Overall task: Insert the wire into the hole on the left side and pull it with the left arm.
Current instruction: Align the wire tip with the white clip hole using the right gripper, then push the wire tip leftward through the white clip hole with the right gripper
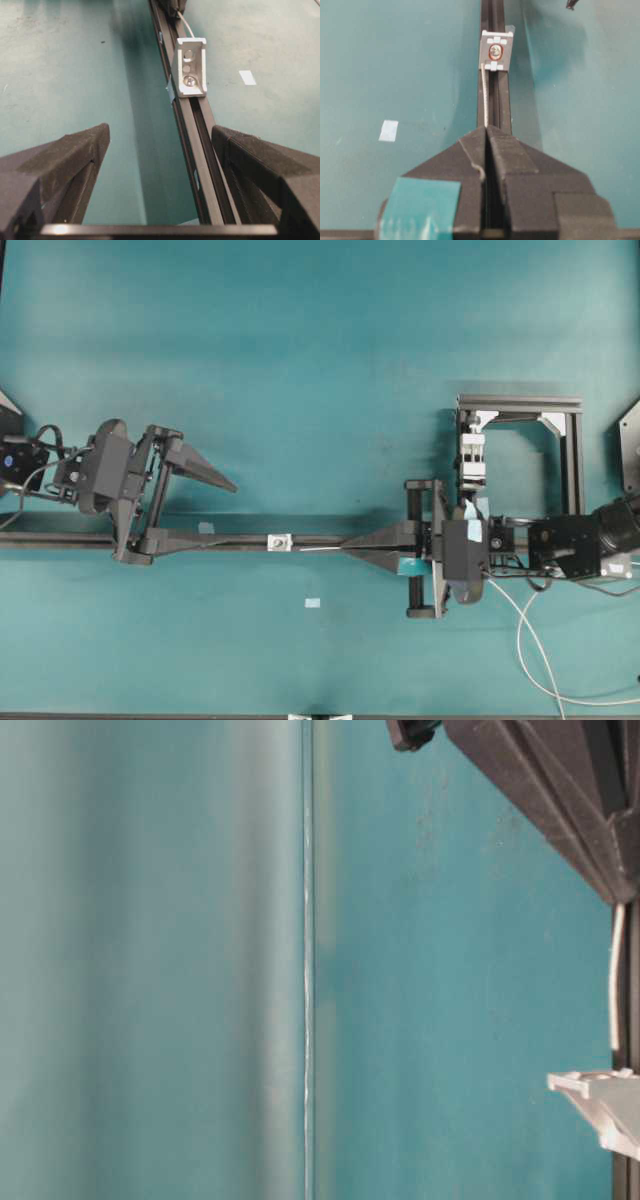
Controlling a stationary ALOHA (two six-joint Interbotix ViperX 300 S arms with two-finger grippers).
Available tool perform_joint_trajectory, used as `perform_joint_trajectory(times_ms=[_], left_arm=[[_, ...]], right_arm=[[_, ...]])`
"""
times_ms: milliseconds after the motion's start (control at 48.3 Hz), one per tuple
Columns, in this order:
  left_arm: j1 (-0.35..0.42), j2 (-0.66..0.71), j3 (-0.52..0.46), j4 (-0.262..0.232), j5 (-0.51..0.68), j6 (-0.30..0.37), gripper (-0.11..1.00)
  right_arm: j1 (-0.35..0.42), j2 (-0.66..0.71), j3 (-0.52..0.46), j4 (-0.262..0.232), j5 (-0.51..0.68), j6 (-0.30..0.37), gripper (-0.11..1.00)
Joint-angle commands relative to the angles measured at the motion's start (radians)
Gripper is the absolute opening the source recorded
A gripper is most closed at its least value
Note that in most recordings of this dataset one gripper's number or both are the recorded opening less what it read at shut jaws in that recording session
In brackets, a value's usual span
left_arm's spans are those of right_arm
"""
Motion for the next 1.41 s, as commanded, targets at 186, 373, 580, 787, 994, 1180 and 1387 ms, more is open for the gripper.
perform_joint_trajectory(times_ms=[186, 373, 580, 787, 994, 1180, 1387], left_arm=[[-0.003, -0.012, -0.006, 0.000, -0.005, 0.003, 0.66], [-0.002, -0.012, -0.006, 0.000, -0.003, 0.003, 0.66], [-0.002, -0.012, -0.006, 0.000, -0.003, 0.003, 0.66], [-0.002, -0.012, -0.006, 0.000, -0.003, 0.003, 0.66], [-0.002, -0.014, -0.006, 0.000, -0.003, 0.003, 0.66], [-0.002, -0.014, -0.006, 0.000, -0.003, 0.003, 0.66], [-0.002, -0.015, -0.006, 0.000, -0.002, 0.005, 0.66]], right_arm=[[-0.014, -0.006, -0.015, -0.006, 0.000, -0.003, 0.05], [-0.020, -0.008, -0.017, -0.006, 0.000, -0.005, 0.05], [-0.025, -0.008, -0.018, -0.020, 0.000, -0.003, 0.05], [-0.029, -0.006, -0.021, -0.023, 0.008, -0.003, 0.05], [-0.035, 0.000, -0.037, -0.025, 0.023, -0.006, 0.05], [-0.046, 0.011, -0.055, -0.051, 0.037, -0.006, 0.05], [-0.055, 0.011, -0.067, -0.058, 0.063, -0.006, 0.05]])
